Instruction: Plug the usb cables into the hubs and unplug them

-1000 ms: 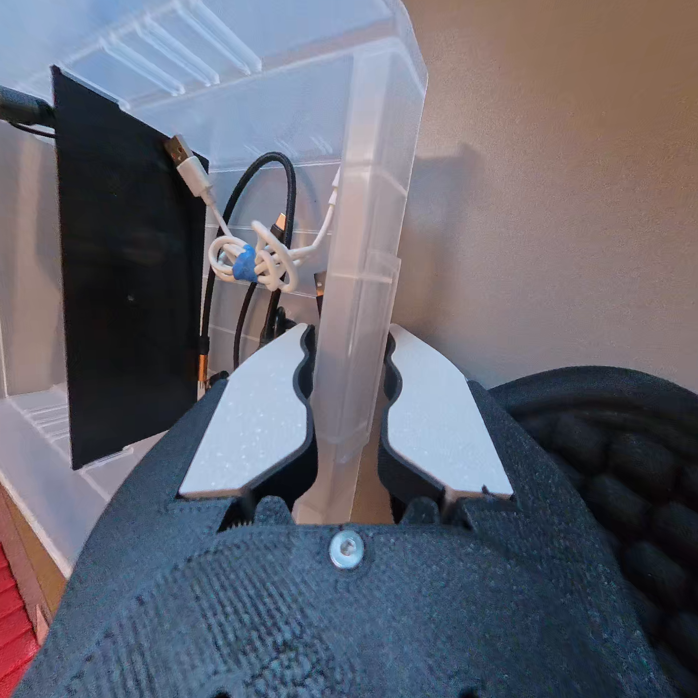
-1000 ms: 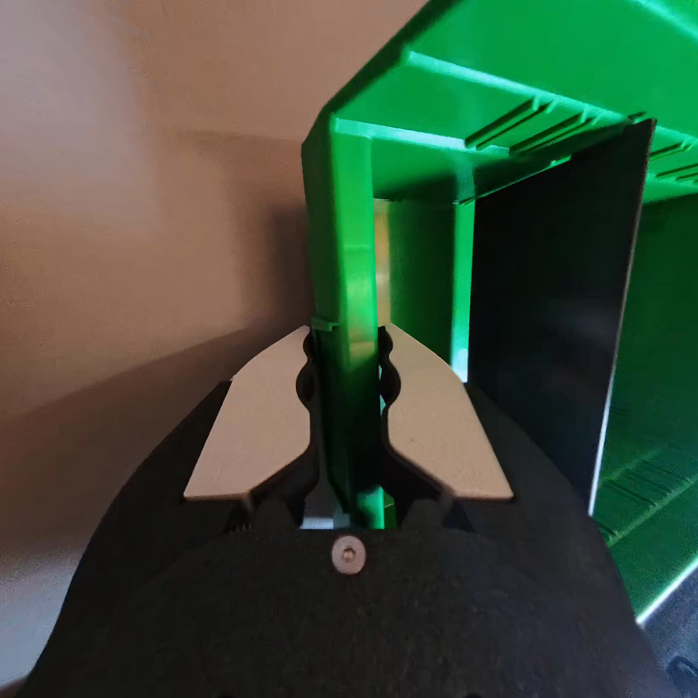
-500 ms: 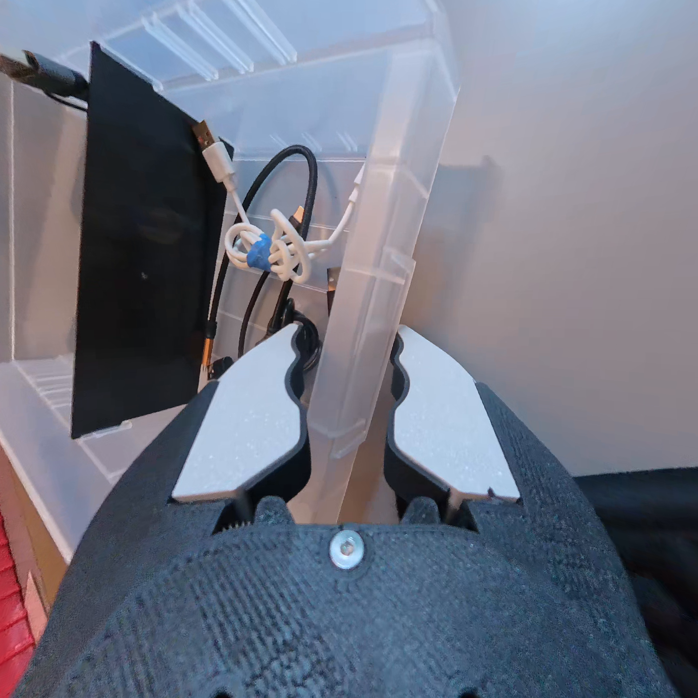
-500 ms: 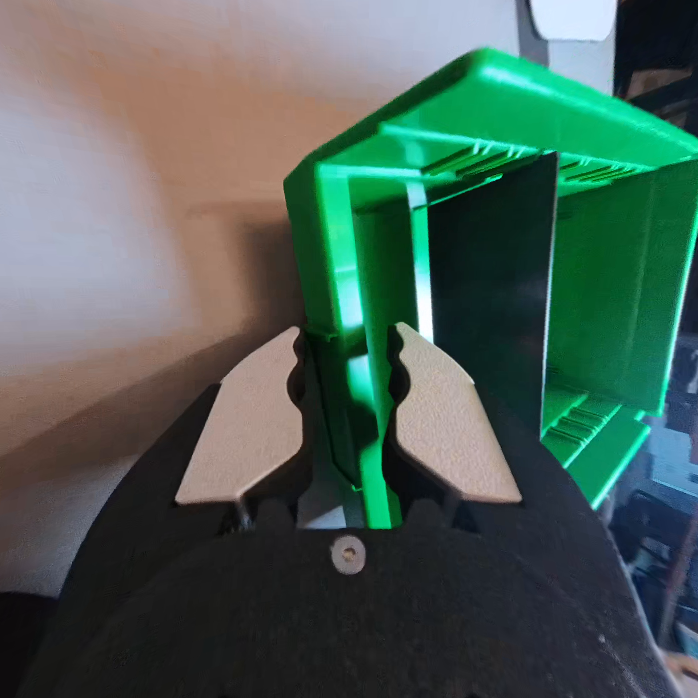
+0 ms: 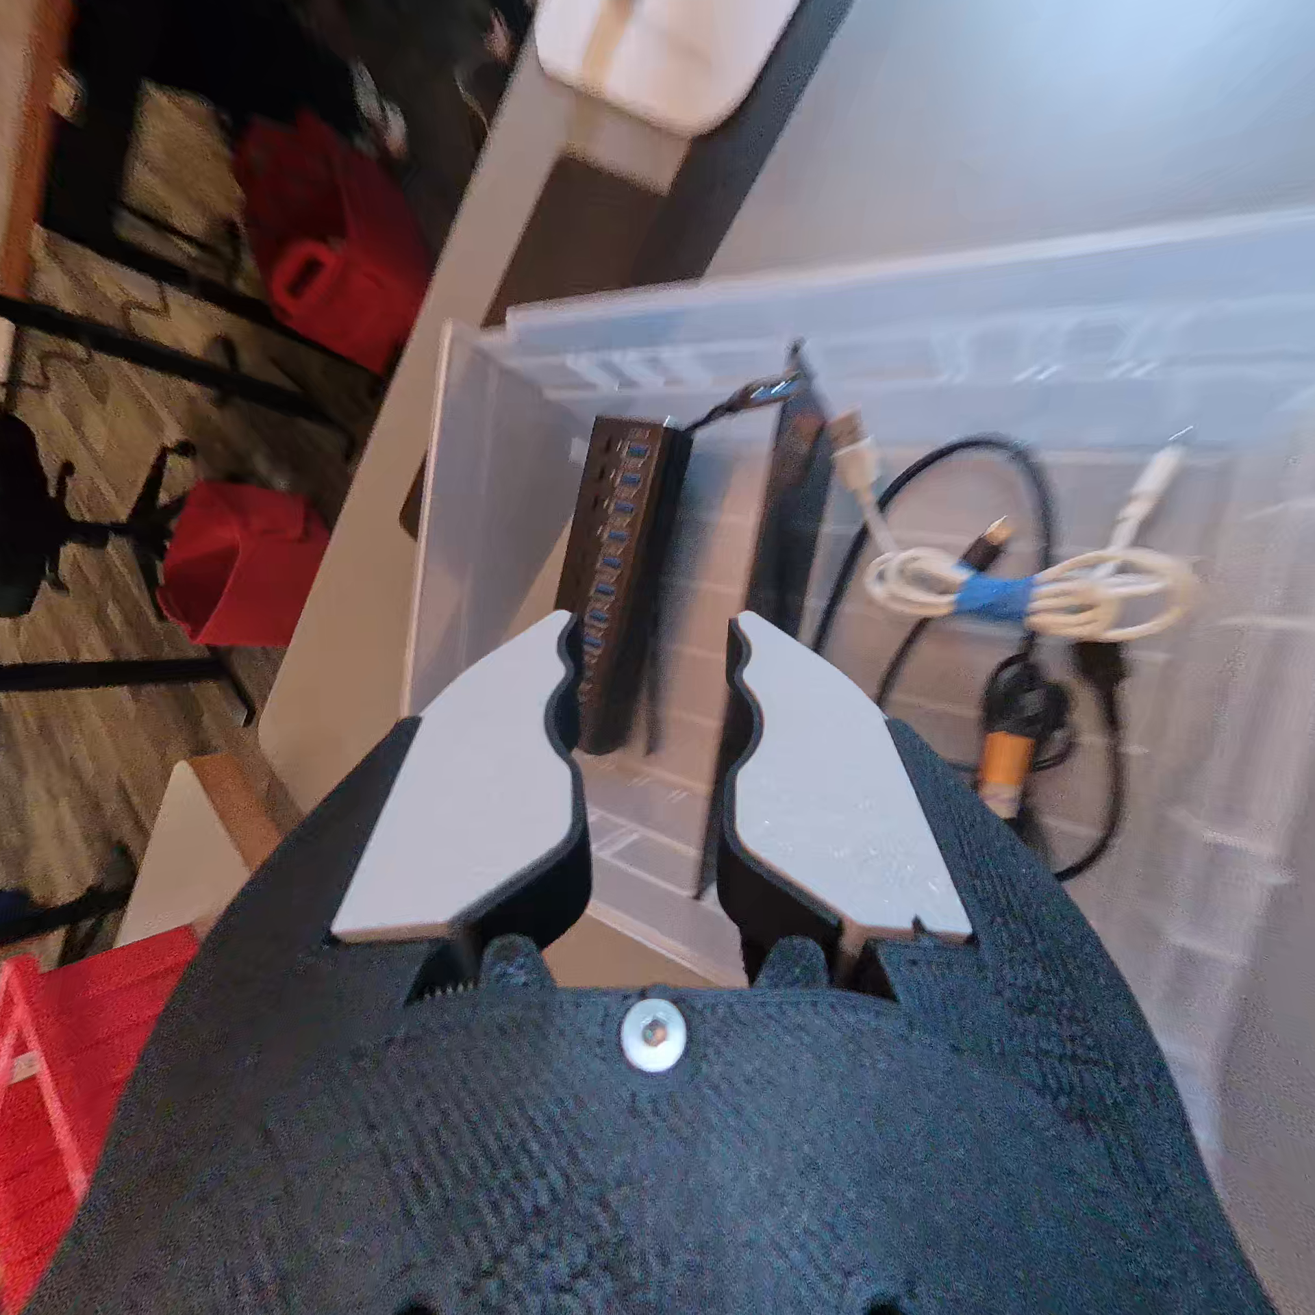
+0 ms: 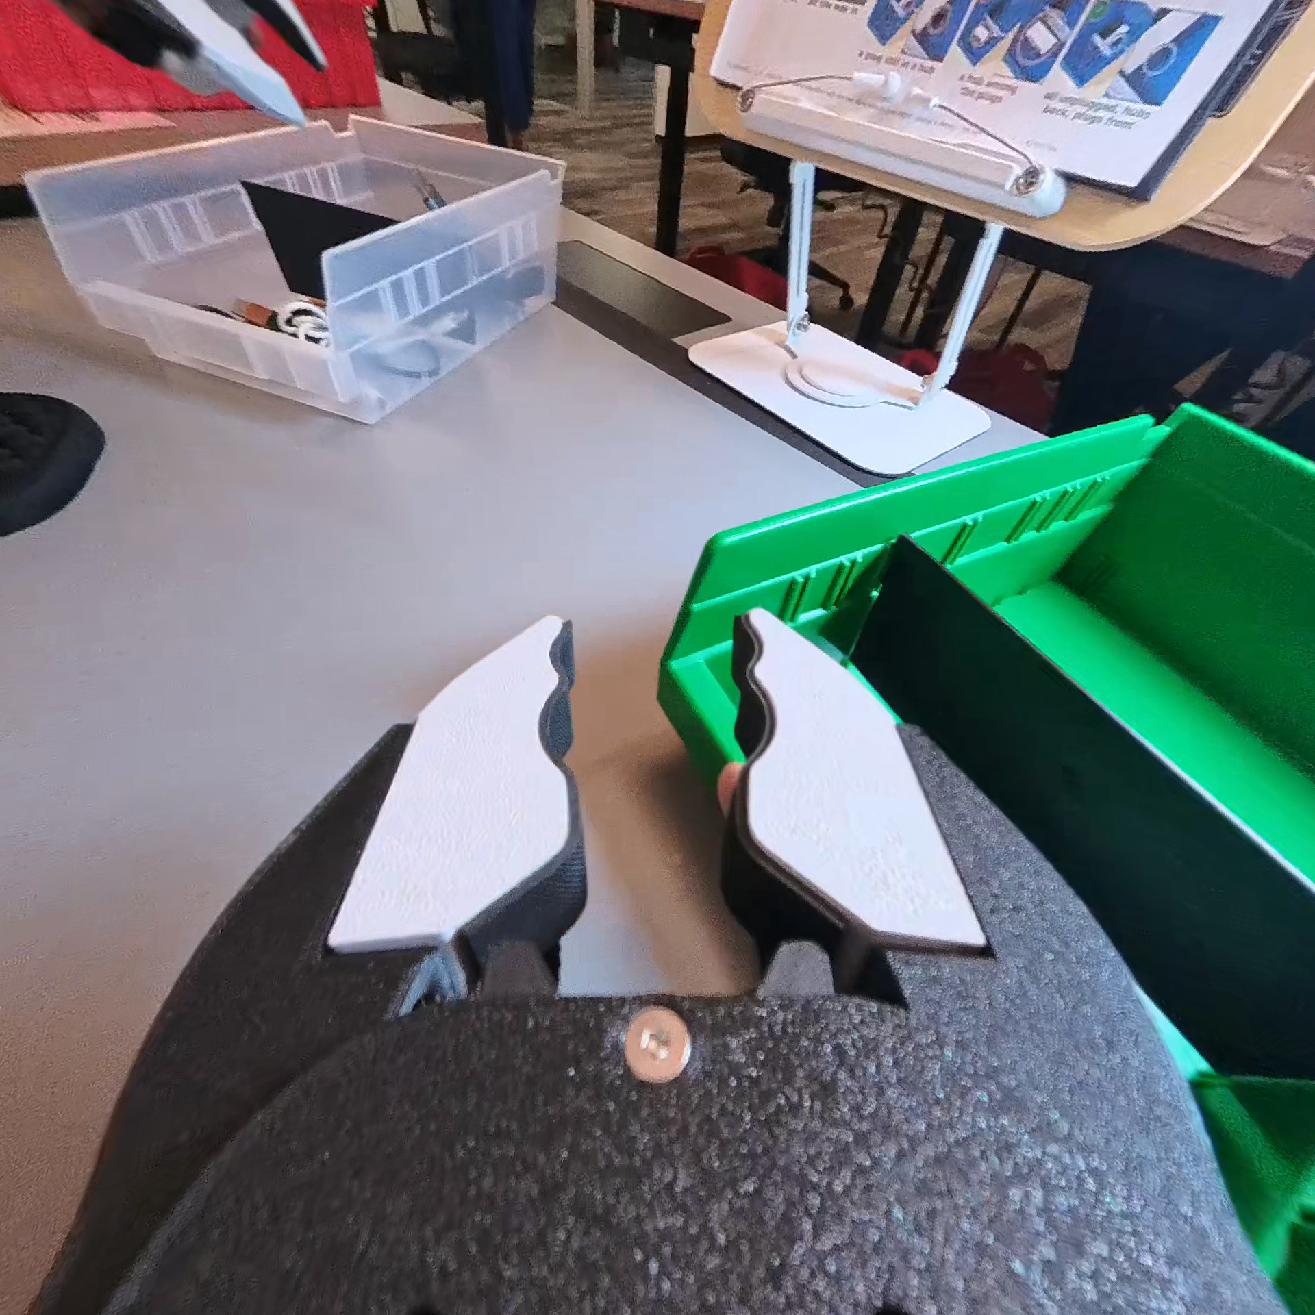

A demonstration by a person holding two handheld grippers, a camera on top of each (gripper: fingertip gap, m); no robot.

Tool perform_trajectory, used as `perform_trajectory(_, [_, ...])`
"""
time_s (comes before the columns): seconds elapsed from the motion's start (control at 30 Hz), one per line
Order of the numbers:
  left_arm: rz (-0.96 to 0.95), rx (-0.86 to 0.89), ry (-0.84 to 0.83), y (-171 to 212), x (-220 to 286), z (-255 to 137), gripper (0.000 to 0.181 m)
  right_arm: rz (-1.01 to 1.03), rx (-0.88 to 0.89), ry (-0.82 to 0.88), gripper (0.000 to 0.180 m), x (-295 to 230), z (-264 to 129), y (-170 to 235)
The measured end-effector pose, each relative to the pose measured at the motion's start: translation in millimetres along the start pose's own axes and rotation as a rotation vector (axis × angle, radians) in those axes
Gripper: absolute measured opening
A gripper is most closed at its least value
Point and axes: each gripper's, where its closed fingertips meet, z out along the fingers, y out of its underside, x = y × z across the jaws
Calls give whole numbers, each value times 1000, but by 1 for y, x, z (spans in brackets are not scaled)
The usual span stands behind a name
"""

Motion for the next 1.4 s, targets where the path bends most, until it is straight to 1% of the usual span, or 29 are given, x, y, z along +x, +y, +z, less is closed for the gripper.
perform_trajectory(0.03, [30, -70, 21, 8, -10, 13, 40, 1, 2, -24, 43, -5, 1, 1])
perform_trajectory(0.13, [90, -238, 118, 27, -23, 50, 46, 0, -10, -88, 43, -21, 3, 10])
perform_trajectory(0.27, [134, -368, 215, 42, -27, 94, 54, -13, -15, -133, 43, -29, 5, 18])
perform_trajectory(0.37, [161, -462, 283, 56, -28, 114, 61, 16, -4, -165, 43, -30, 6, 20])
perform_trajectory(0.47, [191, -498, 336, 61, -29, 128, 58, 48, -4, -198, 42, -31, 9, 23])
perform_trajectory(0.53, [191, -534, 380, 65, -25, 134, 59, 38, -17, -215, 42, -33, 10, 27])
perform_trajectory(0.57, [200, -549, 390, 66, -25, 137, 57, 27, -24, -219, 42, -34, 10, 29])
perform_trajectory(0.77, [219, -549, 398, 67, -25, 137, 57, 17, -26, -233, 40, -35, 7, 31])
perform_trajectory(0.9, [185, -485, 412, 62, -18, 127, 57, 20, -12, -231, 38, -34, 4, 30])
perform_trajectory(1.0, [168, -404, 362, 50, -25, 109, 57, 18, 5, -230, 37, -36, 2, 27])
perform_trajectory(1.1, [157, -298, 267, 29, -41, 80, 56, 6, 20, -235, 36, -40, 0, 23])
perform_trajectory(1.17, [161, -186, 164, 2, -52, 56, 56, -6, 35, -240, 36, -44, -1, 20])
perform_trajectory(1.23, [141, -36, 111, -34, -47, 26, 57, -16, 51, -245, 36, -49, -1, 17])
perform_trajectory(1.3, [136, 122, 80, -74, -27, -3, 57, -10, 61, -244, 37, -53, 1, 14])
perform_trajectory(1.4, [141, 345, 89, -128, 31, -41, 56, 47, 93, -274, 40, -67, 8, 4])
